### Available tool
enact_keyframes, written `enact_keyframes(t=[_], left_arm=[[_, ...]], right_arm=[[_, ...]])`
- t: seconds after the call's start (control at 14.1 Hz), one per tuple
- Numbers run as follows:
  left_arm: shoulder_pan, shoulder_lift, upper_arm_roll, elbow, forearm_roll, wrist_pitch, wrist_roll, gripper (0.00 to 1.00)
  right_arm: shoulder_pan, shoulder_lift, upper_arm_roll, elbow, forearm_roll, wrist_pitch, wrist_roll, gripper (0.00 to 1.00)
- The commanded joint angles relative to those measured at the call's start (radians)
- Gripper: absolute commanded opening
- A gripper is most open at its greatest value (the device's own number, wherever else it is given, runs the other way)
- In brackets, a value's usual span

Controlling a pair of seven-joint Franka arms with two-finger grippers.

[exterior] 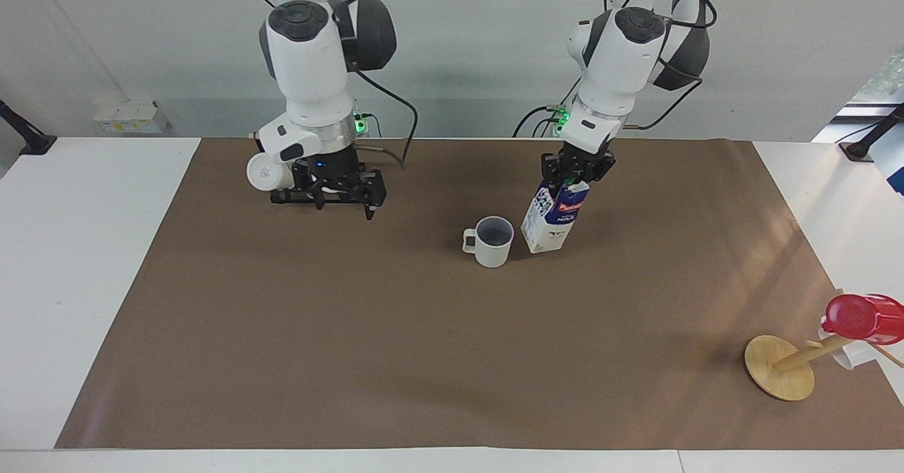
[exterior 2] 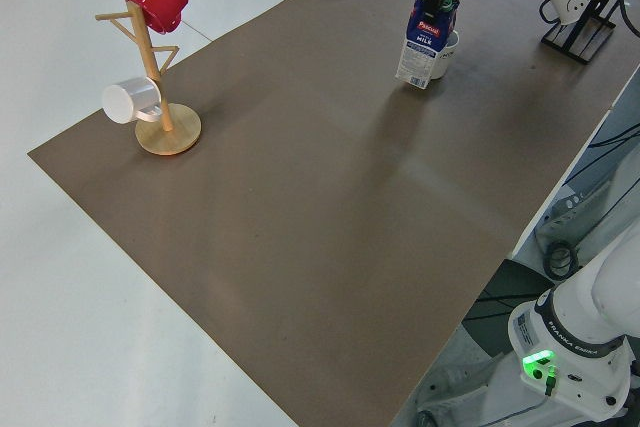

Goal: Place cup and milk on table

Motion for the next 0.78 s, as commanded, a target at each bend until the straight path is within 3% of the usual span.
enact_keyframes(t=[0.0,0.35,0.71], left_arm=[[-0.034,0.045,0.013,0.016,0.058,0.017,-0.04,0.48],[-0.032,0.046,0.015,0.008,0.071,0.027,-0.08,0.46],[-0.034,0.056,0.013,-0.001,0.12,0.039,-0.088,0.46]], right_arm=[[-0.064,-0.06,0.015,-0.038,-0.005,-0.031,-0.084,1.0],[-0.139,-0.101,0.012,-0.017,-0.006,-0.093,-0.211,1.0],[-0.142,-0.077,0.015,0.126,-0.002,-0.23,-0.211,1.0]])
